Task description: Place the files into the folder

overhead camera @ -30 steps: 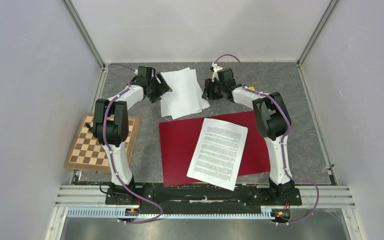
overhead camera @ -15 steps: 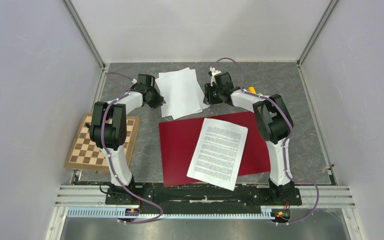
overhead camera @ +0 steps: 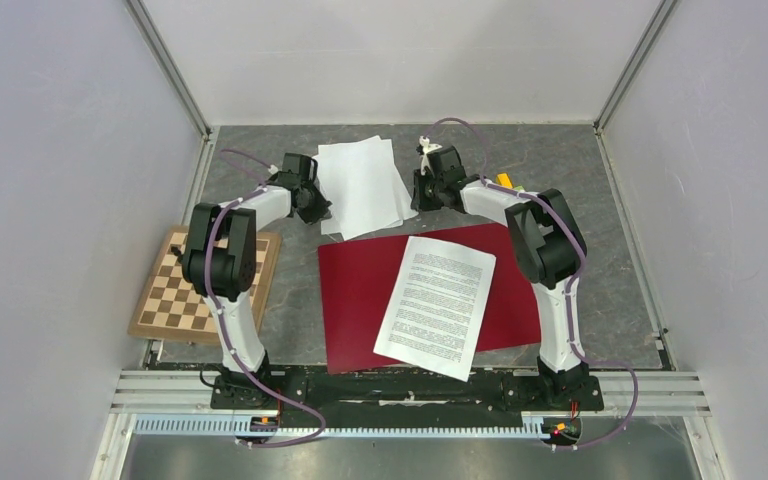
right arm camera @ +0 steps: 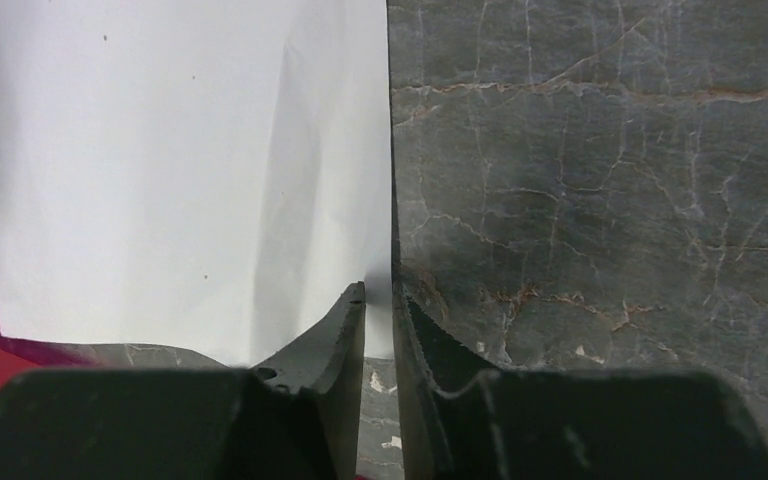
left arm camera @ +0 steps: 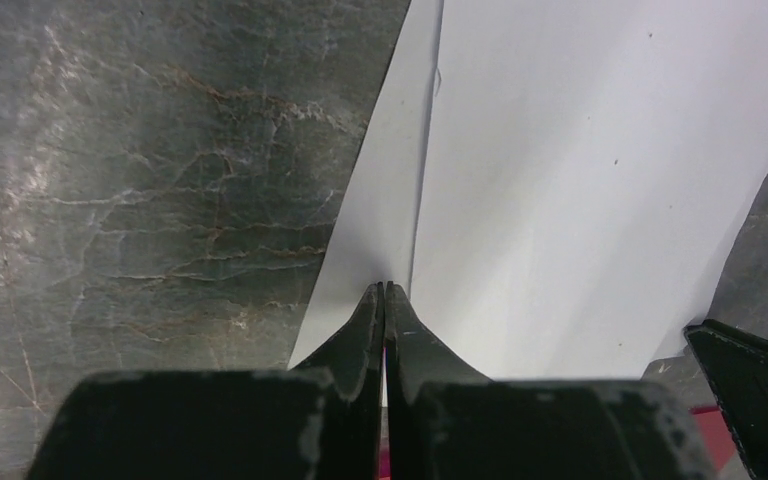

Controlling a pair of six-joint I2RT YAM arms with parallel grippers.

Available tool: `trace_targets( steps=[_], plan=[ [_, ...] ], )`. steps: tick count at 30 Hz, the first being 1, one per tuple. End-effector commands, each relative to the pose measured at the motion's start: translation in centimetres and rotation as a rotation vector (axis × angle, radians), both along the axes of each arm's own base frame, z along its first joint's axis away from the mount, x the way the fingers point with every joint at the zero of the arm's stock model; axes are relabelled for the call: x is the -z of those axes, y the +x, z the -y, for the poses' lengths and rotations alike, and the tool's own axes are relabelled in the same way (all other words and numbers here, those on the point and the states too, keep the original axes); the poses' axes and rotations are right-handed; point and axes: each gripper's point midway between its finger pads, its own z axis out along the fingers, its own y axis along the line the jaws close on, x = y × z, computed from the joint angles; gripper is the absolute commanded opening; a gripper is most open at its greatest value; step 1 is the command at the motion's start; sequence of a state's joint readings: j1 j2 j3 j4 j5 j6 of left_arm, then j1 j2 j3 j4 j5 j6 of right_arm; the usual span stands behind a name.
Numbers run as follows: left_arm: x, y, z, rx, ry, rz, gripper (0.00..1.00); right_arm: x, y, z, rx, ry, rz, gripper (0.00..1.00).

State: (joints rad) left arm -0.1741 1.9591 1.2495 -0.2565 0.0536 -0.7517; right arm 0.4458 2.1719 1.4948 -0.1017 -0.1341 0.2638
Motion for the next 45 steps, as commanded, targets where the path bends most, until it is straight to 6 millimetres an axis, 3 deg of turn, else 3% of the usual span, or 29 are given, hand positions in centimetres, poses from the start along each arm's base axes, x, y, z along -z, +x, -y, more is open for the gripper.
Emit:
trace_targets(
  steps=[1, 10, 13, 16, 19, 23, 31, 45],
  plan=[
    [-0.5, -0.3, 0.2, -0.041, 0.019, -0.007, 0.02, -0.5, -1.9, -0.2, -0.010, 0.017, -0.065, 0.16],
    [0.0, -1.3, 0.8, -0.062, 0.000, -0.034, 0.02, -3.8, -2.5, -1.3, -0.018, 0.114, -0.047, 0.06],
    [-1.6, -1.0, 1.1, -0.052, -0.016, 0.001, 0.03, -4.9, -2.5, -1.5, -0.017, 0.139, -0.034, 0.06],
    [-4.1, -0.4, 1.3, -0.039, -0.024, 0.053, 0.12, -5.7, -2.5, -2.0, -0.024, 0.173, -0.035, 0.05],
    [-6.3, 0.0, 1.0, -0.030, -0.006, 0.089, 0.28, -6.2, -2.6, -2.4, -0.026, 0.201, -0.035, 0.05],
    [-7.9, 0.4, 0.0, -0.038, 0.050, 0.109, 0.33, -6.3, -2.9, -2.7, -0.020, 0.232, -0.044, 0.04],
    [-6.4, 0.3, -0.3, -0.033, 0.069, 0.073, 0.16, -6.4, -3.7, -3.6, 0.025, 0.350, -0.048, 0.02],
    [-5.9, 1.9, 2.0, 0.094, 0.006, 0.062, 0.23, -5.7, -3.7, -3.6, 0.188, 0.431, 0.007, 0.00]
  ],
)
